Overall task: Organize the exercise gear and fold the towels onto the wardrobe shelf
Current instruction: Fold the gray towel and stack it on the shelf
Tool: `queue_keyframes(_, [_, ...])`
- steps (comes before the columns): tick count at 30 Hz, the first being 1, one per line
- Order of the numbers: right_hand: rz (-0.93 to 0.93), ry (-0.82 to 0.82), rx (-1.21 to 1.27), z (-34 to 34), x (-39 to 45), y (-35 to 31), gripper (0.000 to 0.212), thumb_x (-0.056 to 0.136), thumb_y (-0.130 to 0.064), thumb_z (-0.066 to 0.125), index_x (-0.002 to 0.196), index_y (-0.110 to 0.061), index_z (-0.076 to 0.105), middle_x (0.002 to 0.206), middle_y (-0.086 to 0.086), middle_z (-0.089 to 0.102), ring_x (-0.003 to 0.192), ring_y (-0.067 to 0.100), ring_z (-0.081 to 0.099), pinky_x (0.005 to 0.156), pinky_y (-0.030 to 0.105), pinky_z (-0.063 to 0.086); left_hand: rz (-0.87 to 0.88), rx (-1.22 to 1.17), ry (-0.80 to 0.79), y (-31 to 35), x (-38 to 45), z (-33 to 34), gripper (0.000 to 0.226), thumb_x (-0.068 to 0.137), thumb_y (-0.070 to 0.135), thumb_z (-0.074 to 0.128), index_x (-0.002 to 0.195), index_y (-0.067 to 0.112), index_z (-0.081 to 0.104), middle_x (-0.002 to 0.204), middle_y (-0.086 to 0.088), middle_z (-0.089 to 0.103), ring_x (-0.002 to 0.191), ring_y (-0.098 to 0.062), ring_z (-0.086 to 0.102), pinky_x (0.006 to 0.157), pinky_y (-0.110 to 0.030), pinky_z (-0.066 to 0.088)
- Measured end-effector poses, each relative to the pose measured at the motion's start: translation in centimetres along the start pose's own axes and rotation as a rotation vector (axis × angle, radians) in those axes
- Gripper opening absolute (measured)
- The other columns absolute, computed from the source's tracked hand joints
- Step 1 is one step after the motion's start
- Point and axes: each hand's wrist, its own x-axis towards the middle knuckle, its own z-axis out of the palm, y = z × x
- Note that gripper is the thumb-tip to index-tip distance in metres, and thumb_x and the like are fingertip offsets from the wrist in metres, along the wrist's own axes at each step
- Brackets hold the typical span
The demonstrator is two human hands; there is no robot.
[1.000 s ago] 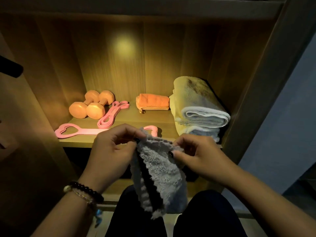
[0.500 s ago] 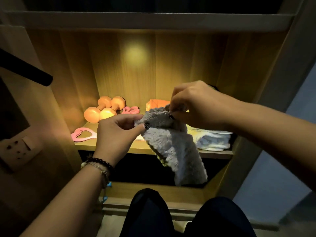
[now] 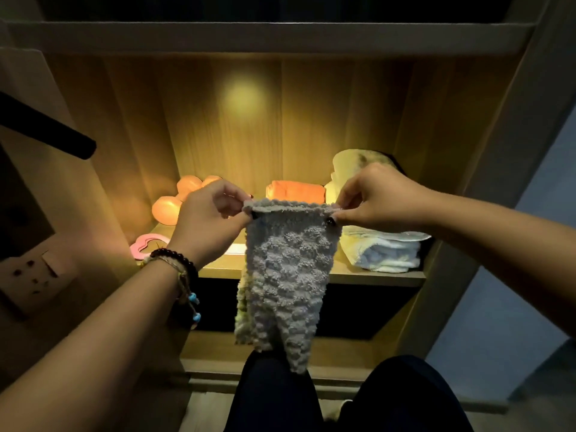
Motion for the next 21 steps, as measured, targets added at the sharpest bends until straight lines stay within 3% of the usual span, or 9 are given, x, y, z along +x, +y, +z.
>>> queue_keyframes(4, [0.026,0.095,0.04,1.0,1.7,-0.3,0.014,0.08,-0.028,0.076,0.085,-0.015,0.077,0.082,0.001,0.073,0.075,0.01,0.064,0.067,0.031,0.055,-0.02,0.102,-0.004,-1.1,0.7,-0.2,0.018,0.078,0.008,0.075,0.088,0.022,0.07,0.078,0.006,0.073,0.07,-0.003,0.065,0.066,-0.019,0.047])
queue_keyframes(7, [0.007,0.131,0.01,1.7,3.1,-1.1,0.013,0.082,-0.022,0.073,0.089,-0.011,0.077,0.084,0.004,0.072,0.067,0.005,0.053,0.054,0.012,0.04,-0.057,0.146,-0.021,-1.4,1.2,0.1,0.013,0.081,0.009,0.072,0.087,0.02,0.071,0.078,0.009,0.071,0.067,0.003,0.063,0.064,-0.018,0.045])
queue_keyframes(10, [-0.018,0.194,0.014,1.7,4.0,-2.0,0.014,0.083,-0.022,0.072,0.09,-0.011,0.077,0.079,-0.002,0.067,0.061,-0.003,0.047,0.048,0.004,0.032,-0.151,0.028,-0.018,-1.2,1.5,-0.1,0.011,0.082,0.007,0.071,0.084,0.018,0.07,0.076,0.006,0.068,0.062,0.005,0.06,0.064,-0.015,0.044])
queue_keyframes(13, [-0.053,0.256,0.007,0.9,4.2,-2.3,0.016,0.084,-0.023,0.071,0.093,-0.012,0.076,0.084,-0.001,0.068,0.064,-0.004,0.046,0.053,0.006,0.034,-0.346,-0.274,-0.061,-1.0,1.5,-0.8,0.011,0.085,0.003,0.065,0.086,0.014,0.07,0.077,-0.005,0.064,0.065,-0.012,0.056,0.066,-0.025,0.044])
queue_keyframes(15, [-0.082,0.252,-0.026,0.4,3.9,-2.3,0.016,0.085,-0.023,0.069,0.096,-0.011,0.075,0.081,-0.005,0.061,0.065,-0.002,0.045,0.056,0.007,0.032,-0.449,-0.462,-0.169,-1.0,1.4,-1.2,0.01,0.088,0.002,0.062,0.093,0.008,0.068,0.077,-0.006,0.063,0.063,-0.011,0.056,0.063,-0.023,0.047])
queue_keyframes(18, [-0.139,0.182,-0.106,0.8,3.3,-2.0,0.016,0.088,-0.02,0.066,0.1,-0.012,0.072,0.085,-0.006,0.056,0.074,0.006,0.05,0.06,0.015,0.034,-0.449,-0.415,-0.247,-1.4,1.4,-1.5,0.011,0.086,-0.006,0.059,0.094,0.0,0.064,0.074,-0.01,0.065,0.058,-0.012,0.063,0.056,-0.02,0.052])
queue_keyframes(21, [-0.119,0.044,-0.024,2.6,3.0,-1.8,0.023,0.089,-0.012,0.063,0.112,-0.012,0.065,0.097,-0.003,0.059,0.085,0.008,0.051,0.065,0.014,0.036,-0.447,-0.304,-0.161,-1.8,1.6,-1.5,0.015,0.083,-0.013,0.059,0.084,0.001,0.06,0.076,-0.014,0.065,0.058,-0.014,0.068,0.059,-0.023,0.057])
